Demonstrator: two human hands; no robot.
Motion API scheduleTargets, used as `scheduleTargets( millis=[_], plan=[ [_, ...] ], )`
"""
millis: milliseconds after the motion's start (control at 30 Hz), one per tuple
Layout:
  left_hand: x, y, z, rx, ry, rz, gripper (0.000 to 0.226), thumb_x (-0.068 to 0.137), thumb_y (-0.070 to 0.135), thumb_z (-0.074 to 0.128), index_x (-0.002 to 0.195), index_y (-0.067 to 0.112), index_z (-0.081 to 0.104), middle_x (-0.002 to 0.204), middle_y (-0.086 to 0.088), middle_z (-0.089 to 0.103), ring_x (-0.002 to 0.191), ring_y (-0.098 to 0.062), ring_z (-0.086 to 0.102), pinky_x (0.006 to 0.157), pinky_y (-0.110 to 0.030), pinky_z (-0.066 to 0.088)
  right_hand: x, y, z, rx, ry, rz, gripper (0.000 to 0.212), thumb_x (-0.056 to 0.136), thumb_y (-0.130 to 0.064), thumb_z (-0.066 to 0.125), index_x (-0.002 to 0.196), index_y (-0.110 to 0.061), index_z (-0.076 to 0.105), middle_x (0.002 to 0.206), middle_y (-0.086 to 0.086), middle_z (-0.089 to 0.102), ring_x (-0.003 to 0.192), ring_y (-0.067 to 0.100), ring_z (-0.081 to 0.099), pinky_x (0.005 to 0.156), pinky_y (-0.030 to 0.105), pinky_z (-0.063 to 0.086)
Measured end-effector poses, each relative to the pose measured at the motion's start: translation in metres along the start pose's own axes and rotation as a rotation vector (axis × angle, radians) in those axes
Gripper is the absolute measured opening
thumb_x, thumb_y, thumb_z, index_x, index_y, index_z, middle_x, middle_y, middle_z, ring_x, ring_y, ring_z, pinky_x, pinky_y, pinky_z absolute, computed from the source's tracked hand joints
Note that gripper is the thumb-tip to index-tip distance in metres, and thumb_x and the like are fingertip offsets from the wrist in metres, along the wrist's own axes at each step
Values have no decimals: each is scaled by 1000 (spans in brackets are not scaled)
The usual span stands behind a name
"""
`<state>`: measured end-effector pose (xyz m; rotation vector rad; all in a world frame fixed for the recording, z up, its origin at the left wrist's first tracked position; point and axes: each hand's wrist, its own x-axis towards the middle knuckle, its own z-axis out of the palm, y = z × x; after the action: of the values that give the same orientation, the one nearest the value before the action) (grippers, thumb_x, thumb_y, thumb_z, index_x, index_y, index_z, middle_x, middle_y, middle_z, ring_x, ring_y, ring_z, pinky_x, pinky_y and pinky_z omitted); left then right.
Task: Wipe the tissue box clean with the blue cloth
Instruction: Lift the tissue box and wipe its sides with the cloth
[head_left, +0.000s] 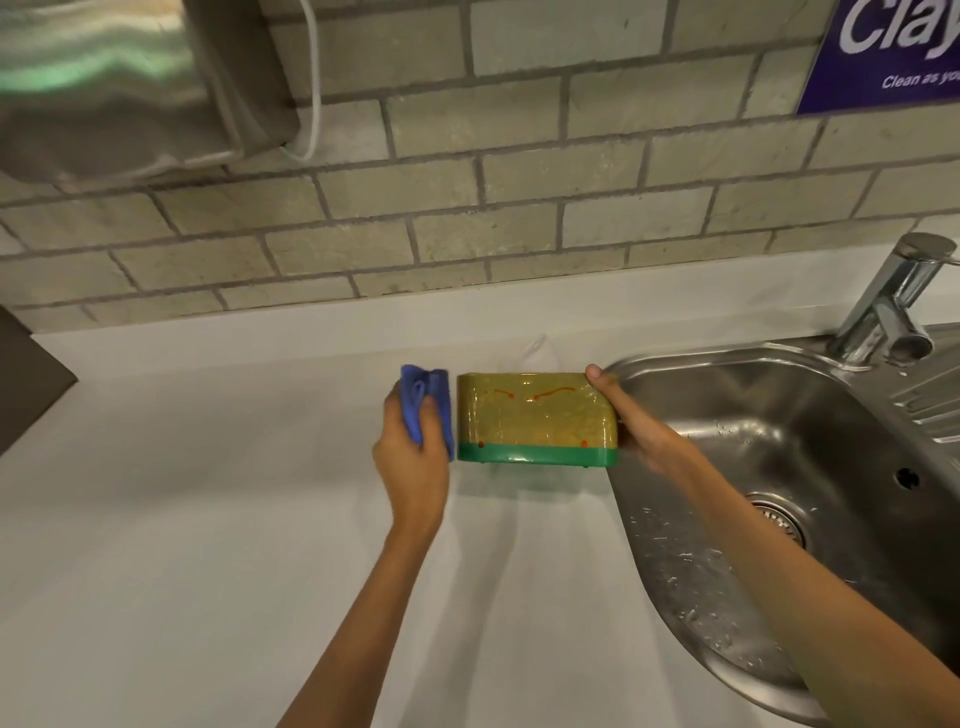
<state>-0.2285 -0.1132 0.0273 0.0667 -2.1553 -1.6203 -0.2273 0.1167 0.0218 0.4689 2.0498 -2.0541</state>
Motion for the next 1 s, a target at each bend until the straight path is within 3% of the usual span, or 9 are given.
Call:
scheduleTargets(
  millis=[67, 167, 333, 400, 533, 633, 733, 833, 1000],
  plan=[
    [-9, 10, 12, 47, -176, 90, 36, 95, 32, 45, 132, 30, 45, 108, 8, 65, 99, 2, 61, 85, -7, 46, -1, 1, 3, -6, -29, -10, 66, 69, -67, 49, 118, -23, 53, 111, 2, 64, 98, 14, 62, 76, 26, 50],
    [-17, 6, 26, 274, -300, 150, 57, 93, 43, 30, 145, 21, 32, 154, -9, 30, 140, -25, 30, 116, -45, 26, 0, 7, 8, -16, -37, 1, 64, 67, -70, 52, 112, -25, 53, 106, 2, 62, 95, 14, 61, 80, 31, 48],
    [-8, 11, 43, 265, -181, 27, 48, 95, 41, 32, 135, 19, 48, 152, -15, 34, 136, -30, 38, 111, -52, 31, 0, 13, 7, 24, -28, 13, 40, 74, -63, 45, 96, -31, 52, 102, 1, 61, 93, 15, 60, 74, 30, 49],
    [-10, 11, 54, 464, -149, 91, 46, 96, 37, 39, 139, 21, 44, 152, -16, 33, 133, -33, 41, 108, -49, 33, 1, 15, 8, 24, -17, 26, 40, 76, -63, 45, 98, -30, 52, 102, 2, 62, 92, 15, 61, 71, 27, 49],
    [-26, 7, 57, 686, -187, 316, 49, 94, 47, 36, 135, 24, 51, 146, -20, 43, 127, -41, 47, 100, -55, 38, 2, 15, 11, 21, 17, 35, 74, 60, -71, 49, 114, -21, 52, 104, 4, 64, 94, 17, 63, 72, 28, 50],
    [-31, -10, 40, 743, -217, 462, 54, 92, 46, 26, 131, 23, 54, 141, -20, 48, 124, -40, 50, 99, -58, 38, 2, 14, 10, 23, 14, 30, 70, 64, -69, 49, 115, -21, 53, 101, 2, 65, 91, 16, 63, 69, 27, 50],
    [-19, -12, 34, 553, -181, 292, 55, 94, 50, 28, 134, 20, 51, 143, -22, 44, 121, -42, 49, 99, -53, 41, 4, 13, 12, 17, 14, 13, 58, 71, -66, 49, 113, -25, 52, 100, 0, 64, 90, 14, 62, 69, 26, 48],
    [-8, 0, 51, 557, -112, 146, 44, 95, 37, 41, 137, 24, 47, 147, -19, 40, 123, -40, 46, 100, -51, 37, 3, 15, 16, 14, 14, 3, 76, 60, -71, 50, 119, -23, 51, 103, 0, 64, 93, 15, 62, 70, 26, 49],
    [-30, 5, 60, 769, -224, 462, 52, 96, 46, 23, 133, 25, 53, 141, -17, 50, 121, -40, 53, 96, -54, 44, 4, 17, 16, 41, 22, -10, 84, 53, -74, 54, 119, -21, 56, 107, 4, 68, 95, 18, 65, 74, 28, 51]
  ],
)
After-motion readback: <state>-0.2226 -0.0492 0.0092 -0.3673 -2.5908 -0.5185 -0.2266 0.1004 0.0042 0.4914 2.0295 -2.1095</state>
